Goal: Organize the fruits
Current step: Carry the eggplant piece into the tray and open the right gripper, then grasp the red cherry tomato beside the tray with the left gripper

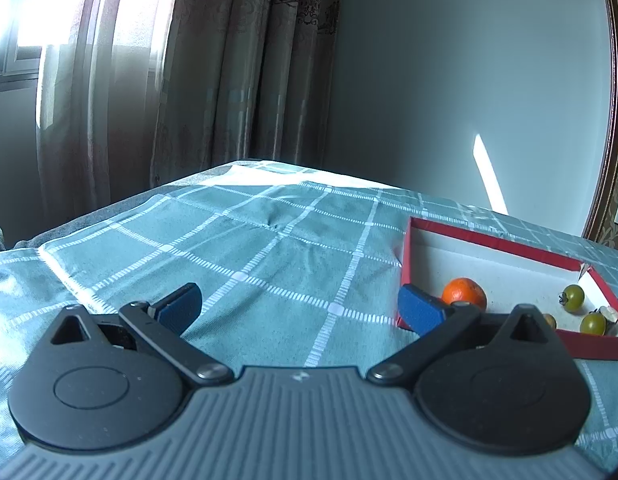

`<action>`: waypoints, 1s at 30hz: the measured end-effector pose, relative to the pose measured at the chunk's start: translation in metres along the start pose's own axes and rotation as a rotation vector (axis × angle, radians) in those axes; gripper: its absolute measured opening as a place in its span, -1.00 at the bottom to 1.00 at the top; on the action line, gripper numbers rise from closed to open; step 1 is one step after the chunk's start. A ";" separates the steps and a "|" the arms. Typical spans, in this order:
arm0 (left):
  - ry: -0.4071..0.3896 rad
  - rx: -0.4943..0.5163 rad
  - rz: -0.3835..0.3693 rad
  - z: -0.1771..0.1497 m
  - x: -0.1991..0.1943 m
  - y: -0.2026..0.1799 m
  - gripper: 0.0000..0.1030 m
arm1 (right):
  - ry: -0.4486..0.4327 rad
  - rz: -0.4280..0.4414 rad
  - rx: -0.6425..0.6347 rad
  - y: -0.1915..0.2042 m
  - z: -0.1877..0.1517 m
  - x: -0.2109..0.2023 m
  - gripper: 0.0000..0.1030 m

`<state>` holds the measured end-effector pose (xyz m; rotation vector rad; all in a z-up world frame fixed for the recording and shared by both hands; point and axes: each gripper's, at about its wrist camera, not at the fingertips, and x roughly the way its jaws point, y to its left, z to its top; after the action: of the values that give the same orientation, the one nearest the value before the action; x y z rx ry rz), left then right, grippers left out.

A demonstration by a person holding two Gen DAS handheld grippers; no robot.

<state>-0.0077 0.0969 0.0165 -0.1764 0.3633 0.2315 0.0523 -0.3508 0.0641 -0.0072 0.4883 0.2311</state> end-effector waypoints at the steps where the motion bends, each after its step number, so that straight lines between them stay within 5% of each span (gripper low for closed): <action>1: 0.003 0.001 -0.001 0.000 0.001 0.000 1.00 | 0.001 -0.007 -0.002 0.000 0.003 0.006 -0.37; 9: 0.014 0.000 -0.010 0.000 0.003 0.000 1.00 | 0.050 -0.040 0.005 -0.004 -0.002 0.042 -0.36; 17: 0.023 0.001 -0.014 0.000 0.005 -0.001 1.00 | -0.029 -0.022 0.085 -0.017 -0.005 0.028 -0.28; 22: 0.018 -0.001 -0.011 -0.001 0.005 -0.001 1.00 | -0.039 0.102 0.075 -0.003 -0.013 0.008 -0.28; 30: 0.015 -0.012 -0.005 0.000 0.003 0.001 1.00 | 0.056 0.279 -0.123 0.068 -0.031 0.002 -0.28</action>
<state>-0.0051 0.0984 0.0149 -0.1905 0.3762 0.2280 0.0243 -0.2861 0.0389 -0.0663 0.5299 0.5354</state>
